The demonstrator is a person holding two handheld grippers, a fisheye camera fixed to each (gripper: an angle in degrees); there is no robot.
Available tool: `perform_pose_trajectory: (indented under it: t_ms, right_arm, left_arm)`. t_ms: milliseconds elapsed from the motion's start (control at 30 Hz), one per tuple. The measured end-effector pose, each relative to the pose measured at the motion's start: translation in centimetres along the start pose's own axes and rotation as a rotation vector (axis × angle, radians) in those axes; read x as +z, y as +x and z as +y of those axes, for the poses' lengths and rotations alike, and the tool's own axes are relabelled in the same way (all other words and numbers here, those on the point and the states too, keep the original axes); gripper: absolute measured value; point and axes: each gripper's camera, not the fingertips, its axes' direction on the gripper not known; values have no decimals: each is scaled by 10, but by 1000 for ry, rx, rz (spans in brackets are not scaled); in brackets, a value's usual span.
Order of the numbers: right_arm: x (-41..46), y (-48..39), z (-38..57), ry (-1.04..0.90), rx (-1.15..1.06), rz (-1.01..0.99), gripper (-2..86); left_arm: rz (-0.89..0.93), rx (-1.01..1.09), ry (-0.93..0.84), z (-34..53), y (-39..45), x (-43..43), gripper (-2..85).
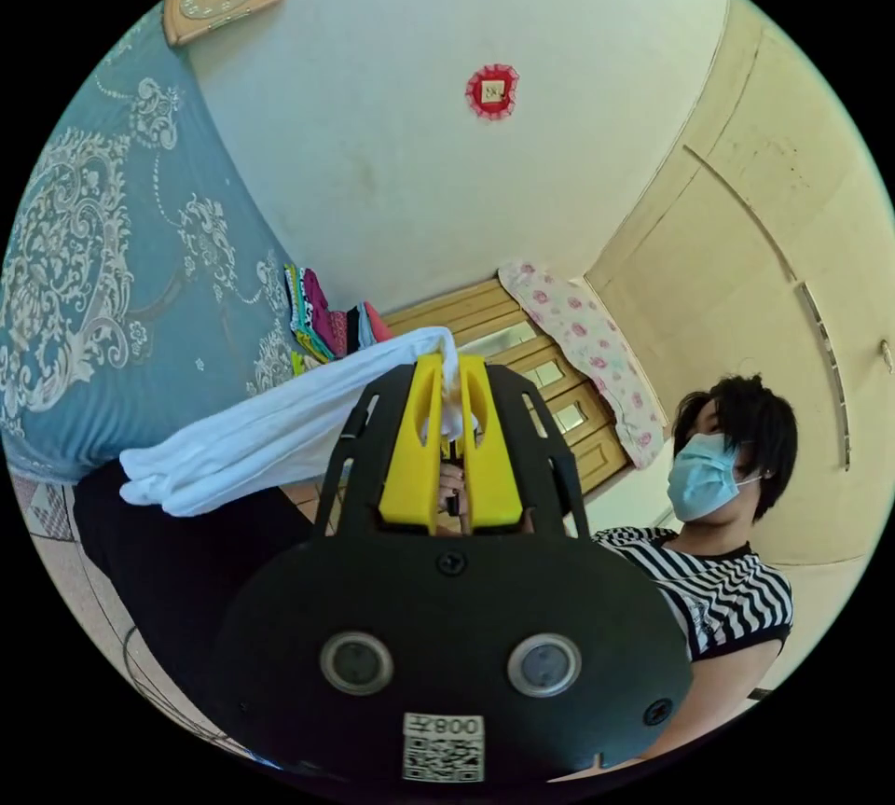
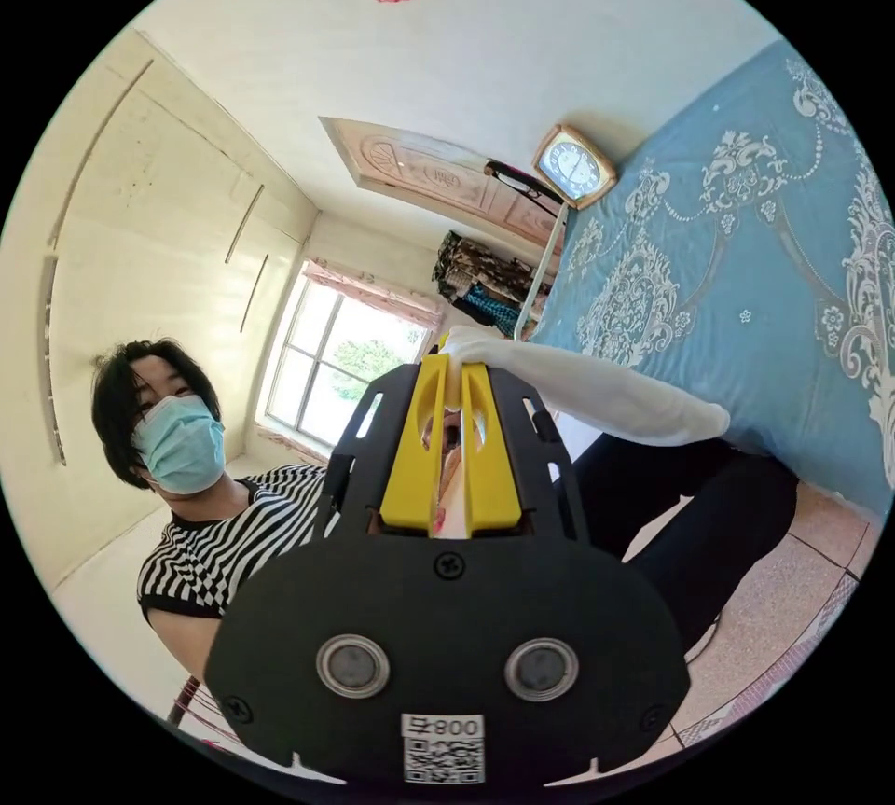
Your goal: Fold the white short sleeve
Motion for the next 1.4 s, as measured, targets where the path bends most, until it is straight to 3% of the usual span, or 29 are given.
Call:
perform_pose_trajectory:
  t_ms: [233,467,667,867,1033,1167,1400]
  right_arm:
    - [-52,-102,74,145,-26,61,13]
    - [-107,-148,96,242,37,112,14]
    - [-178,-168,42,282,91,147,14]
    - [-271,-246,-62,315,-41,206,16]
    - [-357,-326,-114,321,-127,403,19]
    - [-409,-323,-103,320,-45,517,20]
    - [-489,-190,-17,327,447,559,20]
  left_arm:
    - [47,-29,-148,36,-38,101,25]
    - [11,-94,-294,49,-116,220,24]
    - [-42,-117,-340,24,-195,334,24]
    - [16,25,-314,-29,-229,466,26]
    - [51,127,-360,-41,-261,566,28]
    - [4,103,-473,-8,-338,640,28]
    - [-244,-244,-717,102,-545,711,28]
